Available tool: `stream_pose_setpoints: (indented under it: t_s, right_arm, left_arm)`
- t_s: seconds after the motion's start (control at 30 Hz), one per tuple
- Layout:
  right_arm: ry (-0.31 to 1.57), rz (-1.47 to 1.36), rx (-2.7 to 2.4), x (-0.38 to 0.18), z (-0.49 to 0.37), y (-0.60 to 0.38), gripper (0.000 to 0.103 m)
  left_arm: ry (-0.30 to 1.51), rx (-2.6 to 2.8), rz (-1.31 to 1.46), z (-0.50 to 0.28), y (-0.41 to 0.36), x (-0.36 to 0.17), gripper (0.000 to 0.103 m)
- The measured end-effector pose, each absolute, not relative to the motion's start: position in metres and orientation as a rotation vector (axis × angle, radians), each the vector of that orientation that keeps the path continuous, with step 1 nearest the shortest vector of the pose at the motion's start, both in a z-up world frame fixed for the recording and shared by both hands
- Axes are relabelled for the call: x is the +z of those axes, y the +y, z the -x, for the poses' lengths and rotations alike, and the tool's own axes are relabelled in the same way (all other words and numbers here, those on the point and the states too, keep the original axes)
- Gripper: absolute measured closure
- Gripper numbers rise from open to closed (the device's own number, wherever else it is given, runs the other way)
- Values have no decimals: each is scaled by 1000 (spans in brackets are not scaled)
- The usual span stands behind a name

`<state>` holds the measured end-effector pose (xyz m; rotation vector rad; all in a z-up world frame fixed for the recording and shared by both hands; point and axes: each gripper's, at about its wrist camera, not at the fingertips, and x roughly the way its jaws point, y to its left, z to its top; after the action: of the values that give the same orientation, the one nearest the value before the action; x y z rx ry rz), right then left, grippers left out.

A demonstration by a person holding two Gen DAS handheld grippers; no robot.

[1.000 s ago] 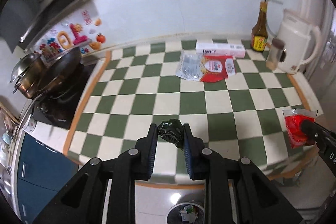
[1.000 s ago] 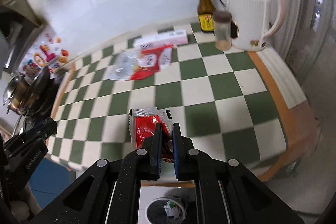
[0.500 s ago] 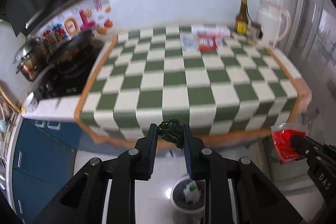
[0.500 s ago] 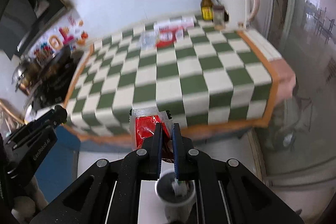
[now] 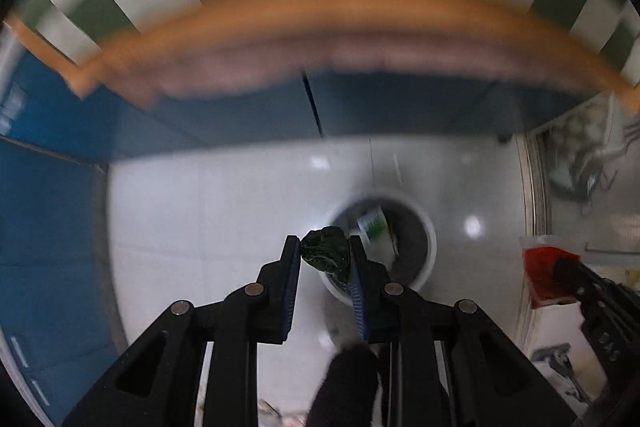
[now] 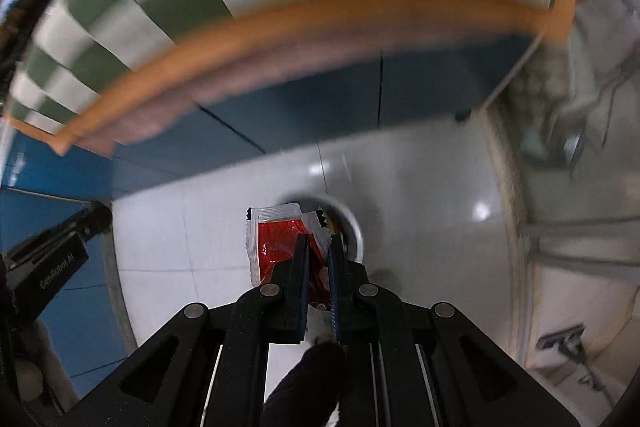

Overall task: Collect trash
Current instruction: 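Carry the chili and red packet over the trash bin and release both, then raise both open tools from the bin toward the counter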

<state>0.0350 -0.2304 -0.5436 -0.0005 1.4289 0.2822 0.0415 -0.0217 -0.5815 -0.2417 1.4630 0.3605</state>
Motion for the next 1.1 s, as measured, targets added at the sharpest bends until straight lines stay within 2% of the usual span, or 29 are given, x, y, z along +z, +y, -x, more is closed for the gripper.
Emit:
stream_pose_setpoints:
  t_s: [0.17, 0.37, 0.5, 0.77, 0.83, 0.9, 0.97, 1.0, 1.07, 1.1]
  right_arm:
    - [1528, 9, 270, -660, -29, -228, 94]
    - [1625, 51, 248, -780, -26, -229, 94]
    - [1660, 64, 246, -826, -30, -230, 94]
    - [1741, 39, 253, -869, -38, -219, 91]
    - [1771, 31, 250, -876, -36, -218, 88]
    - [1786, 38, 246, -879, -34, -218, 84]
    - [1788, 50, 247, -876, -33, -217, 66]
    - [1781, 71, 246, -874, -32, -216, 61]
    - [1766, 112, 245, -870, -30, -215, 40]
    - [1766, 128, 242, -868, -29, -214, 35]
  left_arm:
    - [1580, 294, 295, -42, -32, -696, 83]
    - [1687, 273, 389, -39, -43, -788, 83]
    - [1715, 265, 394, -36, -45, -817, 83]
    - [1760, 274, 457, -29, -34, -835, 78]
    - [1762, 287, 452, -27, -30, -835, 65]
    - [1742, 316, 420, -25, -27, -830, 22]
    - [1712, 335, 406, -23, -22, -824, 7]
    - [1707, 341, 406, -22, -20, -822, 1]
    - [1708, 349, 397, -20, -19, -820, 0]
    - [1704, 358, 379, -19, -18, -817, 0]
